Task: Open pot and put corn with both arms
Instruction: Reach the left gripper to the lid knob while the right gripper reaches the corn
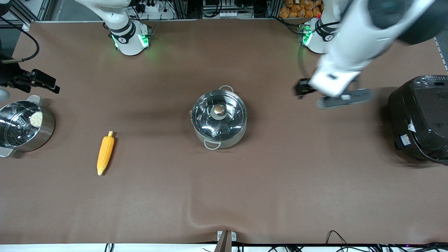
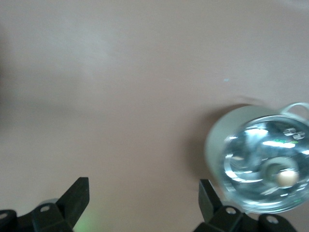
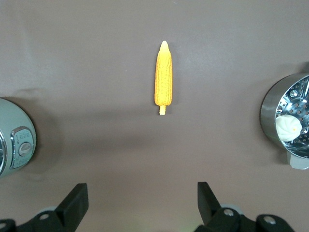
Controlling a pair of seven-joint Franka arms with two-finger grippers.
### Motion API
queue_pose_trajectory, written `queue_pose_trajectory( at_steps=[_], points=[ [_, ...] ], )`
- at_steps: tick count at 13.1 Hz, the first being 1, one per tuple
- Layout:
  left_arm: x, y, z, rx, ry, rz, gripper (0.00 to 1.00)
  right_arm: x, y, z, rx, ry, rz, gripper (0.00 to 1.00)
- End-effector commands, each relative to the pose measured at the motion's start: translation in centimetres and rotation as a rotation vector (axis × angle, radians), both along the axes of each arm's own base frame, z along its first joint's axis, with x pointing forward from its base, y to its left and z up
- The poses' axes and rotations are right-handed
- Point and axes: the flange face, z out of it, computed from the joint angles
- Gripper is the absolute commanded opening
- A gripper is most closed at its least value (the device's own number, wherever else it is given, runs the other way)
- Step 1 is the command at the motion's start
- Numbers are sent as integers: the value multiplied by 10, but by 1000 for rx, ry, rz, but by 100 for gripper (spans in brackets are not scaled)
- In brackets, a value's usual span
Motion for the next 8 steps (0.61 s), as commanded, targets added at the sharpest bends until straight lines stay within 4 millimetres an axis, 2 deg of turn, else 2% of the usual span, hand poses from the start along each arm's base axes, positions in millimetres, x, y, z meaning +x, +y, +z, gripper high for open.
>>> queue_pose_trajectory(
  at_steps=[1,3,5,7,8],
  points=[
    [5,-61,-34,-20,-19,116,100,11,-3,-26,17,18,-19,100],
    [-5,-109,-60,-39,-21,195,100,27,-2,-54,20,45,-16,100],
    [-16,-156,-97,-24,2,293,100,45,-6,-91,25,71,-22,100],
    [-23,-182,-120,-38,-4,357,100,60,-9,-131,29,86,-27,100],
    [-24,-186,-129,-36,0,378,100,63,-9,-149,25,81,-27,100]
  ],
)
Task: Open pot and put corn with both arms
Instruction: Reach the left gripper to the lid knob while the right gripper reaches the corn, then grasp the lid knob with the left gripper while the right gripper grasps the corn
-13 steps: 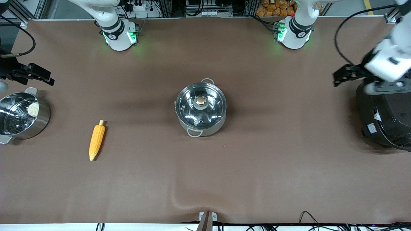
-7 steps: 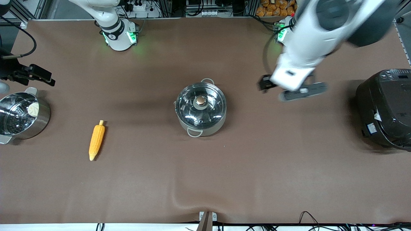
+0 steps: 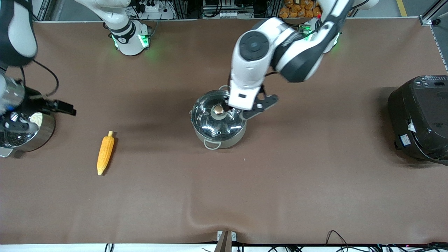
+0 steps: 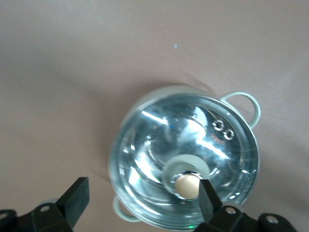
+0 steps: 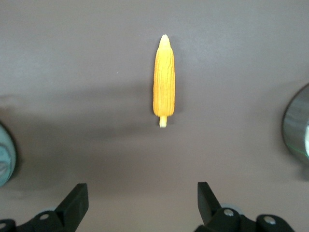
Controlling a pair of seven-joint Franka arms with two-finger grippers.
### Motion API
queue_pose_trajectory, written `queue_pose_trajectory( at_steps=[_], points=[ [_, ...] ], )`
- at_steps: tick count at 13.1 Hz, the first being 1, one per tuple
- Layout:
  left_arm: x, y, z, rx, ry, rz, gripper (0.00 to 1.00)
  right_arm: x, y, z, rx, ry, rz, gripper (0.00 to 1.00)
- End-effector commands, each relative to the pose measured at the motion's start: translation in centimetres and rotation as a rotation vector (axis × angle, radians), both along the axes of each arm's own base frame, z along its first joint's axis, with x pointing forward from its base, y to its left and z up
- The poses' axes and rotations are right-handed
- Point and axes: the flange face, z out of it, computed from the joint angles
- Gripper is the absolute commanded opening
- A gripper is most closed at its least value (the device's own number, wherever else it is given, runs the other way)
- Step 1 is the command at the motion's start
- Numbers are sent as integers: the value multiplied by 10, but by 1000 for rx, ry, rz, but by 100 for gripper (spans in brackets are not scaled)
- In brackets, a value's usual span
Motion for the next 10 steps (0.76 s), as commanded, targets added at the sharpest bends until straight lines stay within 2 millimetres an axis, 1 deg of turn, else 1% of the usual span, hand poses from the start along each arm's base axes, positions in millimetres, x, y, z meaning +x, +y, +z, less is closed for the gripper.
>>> queue_pose_trajectory(
  at_steps=[1,2,3,5,6,7,8,10],
  points=[
    [0,-20,-15,9,-15,44,100,7,1,-49,1,-4,-15,100],
    [1,-22,-20,9,-18,64,100,6,1,-72,-2,-5,-17,100],
    [-3,-31,-27,5,-24,77,100,5,1,-95,0,13,-18,100],
    [-6,-39,-44,23,-28,79,100,8,-3,-144,6,80,-35,100],
    [-7,-41,-54,39,-31,78,100,12,-2,-161,3,78,-34,100],
    [-10,-46,-60,47,-40,70,100,15,-3,-180,-5,85,-27,100],
    [-12,-50,-64,51,-50,69,100,18,-7,-195,-16,79,-24,100],
    [-13,-54,-68,38,-62,78,100,22,-17,-236,-17,90,-37,100]
  ],
)
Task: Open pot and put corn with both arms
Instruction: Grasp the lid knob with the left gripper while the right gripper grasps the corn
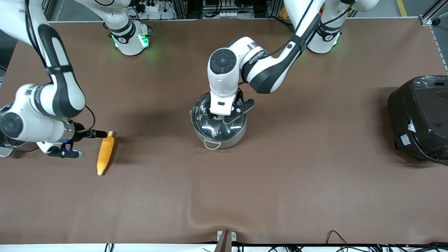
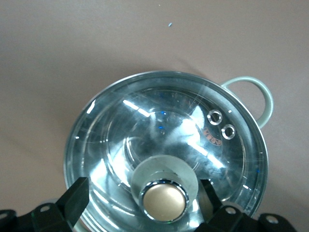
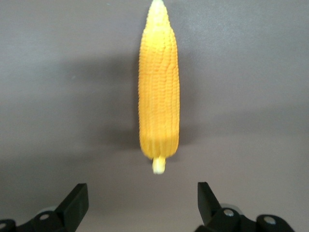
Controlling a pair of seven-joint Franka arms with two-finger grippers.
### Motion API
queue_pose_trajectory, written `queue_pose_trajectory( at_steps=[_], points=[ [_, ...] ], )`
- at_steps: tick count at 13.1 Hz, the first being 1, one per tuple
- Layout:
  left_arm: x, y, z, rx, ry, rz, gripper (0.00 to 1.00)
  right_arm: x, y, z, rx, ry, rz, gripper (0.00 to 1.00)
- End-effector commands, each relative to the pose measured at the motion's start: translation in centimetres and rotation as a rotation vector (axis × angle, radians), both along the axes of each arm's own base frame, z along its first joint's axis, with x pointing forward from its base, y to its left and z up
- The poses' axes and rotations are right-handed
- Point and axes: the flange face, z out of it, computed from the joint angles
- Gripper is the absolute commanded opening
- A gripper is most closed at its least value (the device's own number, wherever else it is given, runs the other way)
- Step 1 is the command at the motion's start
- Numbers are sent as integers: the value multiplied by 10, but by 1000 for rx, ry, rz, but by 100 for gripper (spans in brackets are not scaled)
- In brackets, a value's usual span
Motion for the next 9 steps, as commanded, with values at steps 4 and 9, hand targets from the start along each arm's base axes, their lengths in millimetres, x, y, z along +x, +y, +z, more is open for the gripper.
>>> queue_pose_trajectory(
  at_steps=[4,9],
  points=[
    [1,-13,-18,7,-31,27,99,23,-11,-67,-26,-15,6,100],
    [-3,-18,-23,5,-29,18,89,31,-12,-93,-44,-39,21,100]
  ],
)
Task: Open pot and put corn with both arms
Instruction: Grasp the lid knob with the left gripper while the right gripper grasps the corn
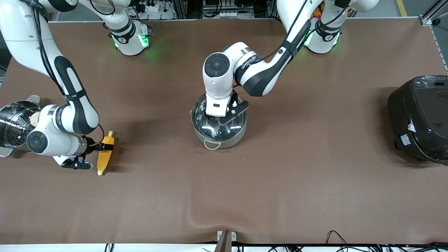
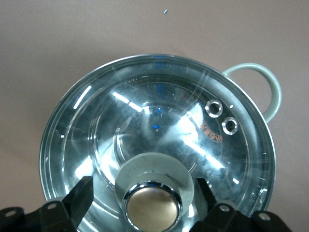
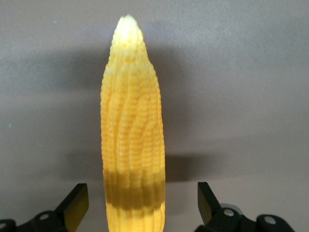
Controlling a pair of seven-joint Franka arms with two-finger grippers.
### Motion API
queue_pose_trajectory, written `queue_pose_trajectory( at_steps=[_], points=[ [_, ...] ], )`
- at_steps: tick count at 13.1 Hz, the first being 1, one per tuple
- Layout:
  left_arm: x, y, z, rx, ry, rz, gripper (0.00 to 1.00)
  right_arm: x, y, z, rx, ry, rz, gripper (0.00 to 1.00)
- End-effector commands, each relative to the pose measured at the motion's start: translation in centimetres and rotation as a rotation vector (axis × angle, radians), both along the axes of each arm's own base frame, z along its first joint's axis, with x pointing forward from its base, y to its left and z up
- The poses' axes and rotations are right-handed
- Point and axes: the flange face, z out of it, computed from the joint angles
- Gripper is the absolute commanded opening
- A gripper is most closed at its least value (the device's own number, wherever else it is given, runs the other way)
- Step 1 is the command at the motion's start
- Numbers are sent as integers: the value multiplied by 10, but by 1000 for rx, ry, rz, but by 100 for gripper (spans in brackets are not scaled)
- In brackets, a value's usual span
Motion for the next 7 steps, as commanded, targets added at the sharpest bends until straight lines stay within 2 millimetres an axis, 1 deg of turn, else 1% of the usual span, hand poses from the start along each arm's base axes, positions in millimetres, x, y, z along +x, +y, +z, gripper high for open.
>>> queue_pose_trajectory(
  at_steps=[1,2,3,4,5,6,7],
  points=[
    [1,-7,2,2,-30,20,76,7,6,-10,-13,-10,12,100],
    [0,-8,1,3,-29,26,65,7,12,-12,-15,-15,19,100],
    [0,-8,1,3,-29,28,54,7,13,-12,-16,-15,21,39],
    [-1,-8,0,5,-27,28,42,7,13,-13,-14,-13,21,6],
    [0,-8,-2,8,-26,27,36,7,12,-14,-16,-12,20,0],
    [0,-8,-5,11,-24,27,28,7,12,-14,-15,-12,18,0],
    [-1,-7,-4,11,-24,27,11,6,15,-14,-16,-10,22,0]
  ],
)
